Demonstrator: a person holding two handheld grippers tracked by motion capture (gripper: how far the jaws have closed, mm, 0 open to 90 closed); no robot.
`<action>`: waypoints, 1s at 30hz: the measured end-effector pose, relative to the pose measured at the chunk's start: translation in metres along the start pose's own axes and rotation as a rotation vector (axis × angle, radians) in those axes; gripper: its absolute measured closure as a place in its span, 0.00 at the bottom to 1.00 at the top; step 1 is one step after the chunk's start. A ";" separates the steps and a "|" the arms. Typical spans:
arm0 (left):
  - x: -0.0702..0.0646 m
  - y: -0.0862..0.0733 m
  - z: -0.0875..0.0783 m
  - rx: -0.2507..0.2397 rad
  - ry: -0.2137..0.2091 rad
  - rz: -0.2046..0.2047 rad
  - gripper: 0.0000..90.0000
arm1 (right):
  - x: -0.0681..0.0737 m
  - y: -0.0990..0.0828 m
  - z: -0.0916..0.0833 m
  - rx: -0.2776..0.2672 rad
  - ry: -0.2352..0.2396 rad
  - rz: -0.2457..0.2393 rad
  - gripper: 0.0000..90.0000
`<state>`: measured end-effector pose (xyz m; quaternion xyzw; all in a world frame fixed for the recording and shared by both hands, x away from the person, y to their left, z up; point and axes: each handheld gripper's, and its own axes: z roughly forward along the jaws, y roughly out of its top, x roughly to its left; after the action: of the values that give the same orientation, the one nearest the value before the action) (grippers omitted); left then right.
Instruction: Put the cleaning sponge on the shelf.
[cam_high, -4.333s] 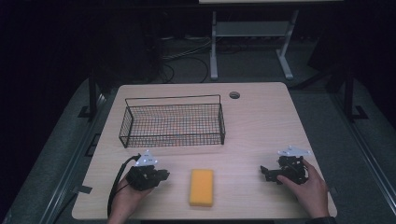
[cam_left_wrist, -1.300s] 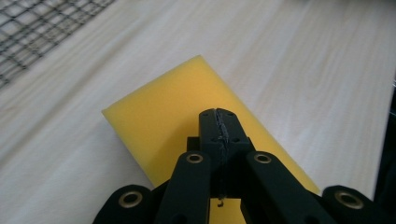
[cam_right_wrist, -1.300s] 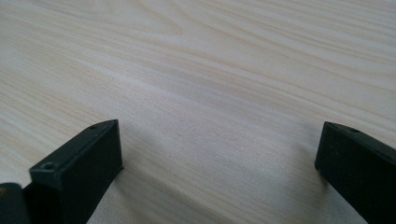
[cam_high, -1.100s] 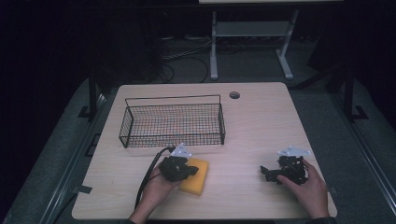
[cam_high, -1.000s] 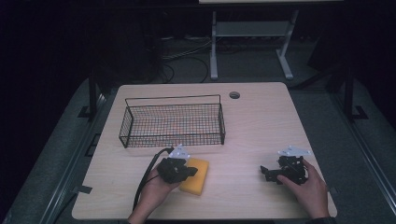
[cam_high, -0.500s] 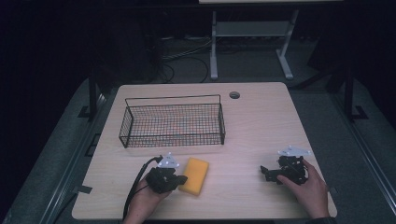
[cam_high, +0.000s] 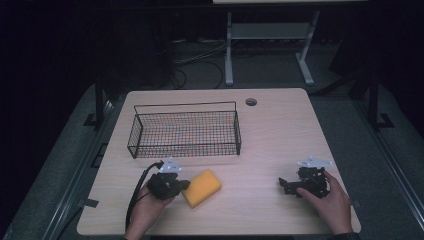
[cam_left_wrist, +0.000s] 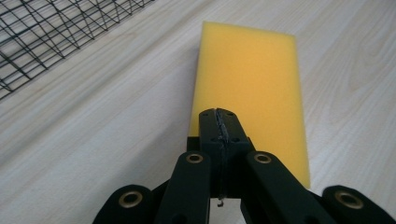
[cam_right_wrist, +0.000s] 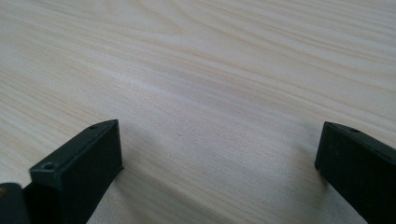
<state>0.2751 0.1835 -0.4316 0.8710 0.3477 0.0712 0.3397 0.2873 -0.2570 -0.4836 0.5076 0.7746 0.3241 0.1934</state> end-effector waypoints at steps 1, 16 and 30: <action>0.000 0.000 0.000 0.000 0.000 0.000 1.00 | 0.000 0.000 0.000 0.000 0.000 0.000 0.00; 0.000 0.012 -0.004 0.005 -0.042 0.013 0.72 | 0.000 0.000 0.000 0.000 0.000 -0.002 0.00; -0.008 0.034 0.007 0.136 -0.075 0.072 0.15 | 0.000 0.000 0.000 -0.001 0.000 -0.002 0.00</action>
<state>0.2902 0.1568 -0.4140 0.9060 0.3073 0.0272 0.2899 0.2874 -0.2571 -0.4837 0.5068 0.7750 0.3241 0.1939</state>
